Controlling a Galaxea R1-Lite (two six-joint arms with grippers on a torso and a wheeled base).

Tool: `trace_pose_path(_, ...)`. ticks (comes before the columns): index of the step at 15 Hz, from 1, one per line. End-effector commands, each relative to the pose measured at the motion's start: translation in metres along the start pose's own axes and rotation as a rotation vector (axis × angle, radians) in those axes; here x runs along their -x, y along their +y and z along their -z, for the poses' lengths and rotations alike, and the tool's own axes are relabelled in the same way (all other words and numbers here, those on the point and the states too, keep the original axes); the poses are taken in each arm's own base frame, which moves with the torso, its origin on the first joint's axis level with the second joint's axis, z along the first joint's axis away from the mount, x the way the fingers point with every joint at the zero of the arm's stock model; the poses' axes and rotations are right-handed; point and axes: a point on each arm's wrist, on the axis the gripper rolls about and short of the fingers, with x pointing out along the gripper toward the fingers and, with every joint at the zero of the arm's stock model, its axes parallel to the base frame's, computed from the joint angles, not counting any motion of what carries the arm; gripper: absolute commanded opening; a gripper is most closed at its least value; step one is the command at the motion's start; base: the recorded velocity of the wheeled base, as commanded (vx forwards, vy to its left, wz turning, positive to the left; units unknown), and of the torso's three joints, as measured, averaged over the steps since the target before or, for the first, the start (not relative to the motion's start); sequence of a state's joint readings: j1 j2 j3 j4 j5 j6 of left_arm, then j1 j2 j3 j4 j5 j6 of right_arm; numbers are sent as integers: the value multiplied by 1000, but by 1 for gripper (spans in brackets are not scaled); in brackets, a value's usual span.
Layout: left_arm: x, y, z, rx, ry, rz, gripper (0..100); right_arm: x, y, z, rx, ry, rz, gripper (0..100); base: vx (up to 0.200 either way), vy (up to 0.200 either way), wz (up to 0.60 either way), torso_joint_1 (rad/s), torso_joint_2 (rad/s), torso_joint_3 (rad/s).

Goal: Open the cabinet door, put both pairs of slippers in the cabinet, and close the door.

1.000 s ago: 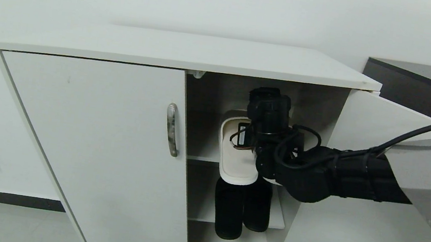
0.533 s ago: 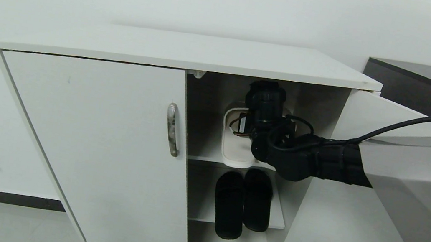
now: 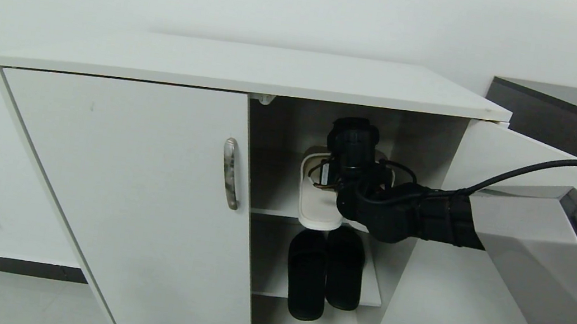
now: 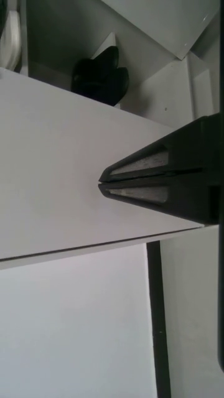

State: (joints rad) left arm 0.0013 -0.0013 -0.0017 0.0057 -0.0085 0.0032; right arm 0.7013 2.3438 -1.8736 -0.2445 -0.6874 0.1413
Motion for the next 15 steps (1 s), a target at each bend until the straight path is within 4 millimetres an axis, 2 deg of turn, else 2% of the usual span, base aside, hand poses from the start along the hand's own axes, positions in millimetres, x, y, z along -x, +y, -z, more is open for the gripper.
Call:
trace_pose_path(1,0,0,0,0,2,-3,0,0,1,1,2,2,-3,0,0,0,0,0,0,0)
trace_pose_path(2,0,0,0,2,2,-3,0,0,1,1,2,2,-3,100,0,0,0,0,0,0)
trace_pose_path(5,0,0,0,2,2,-3,0,0,0,4,12,14,-1,100,0,0,0,0,0,0)
trace_pose_path(7,0,0,0,2,2,-3,0,12,0,-2,10,14,-13,100,0,0,0,0,0,0)
trace_pose_path(11,0,0,0,2,2,-3,0,52,-4,-7,26,38,-50,100,0,0,0,0,0,0)
trace_pose_path(14,0,0,0,2,2,-3,0,92,-12,-11,5,59,-94,100,0,0,0,0,0,0)
trace_pose_path(15,0,0,0,2,2,-3,0,97,-14,-11,6,64,-101,100,0,0,0,0,0,0)
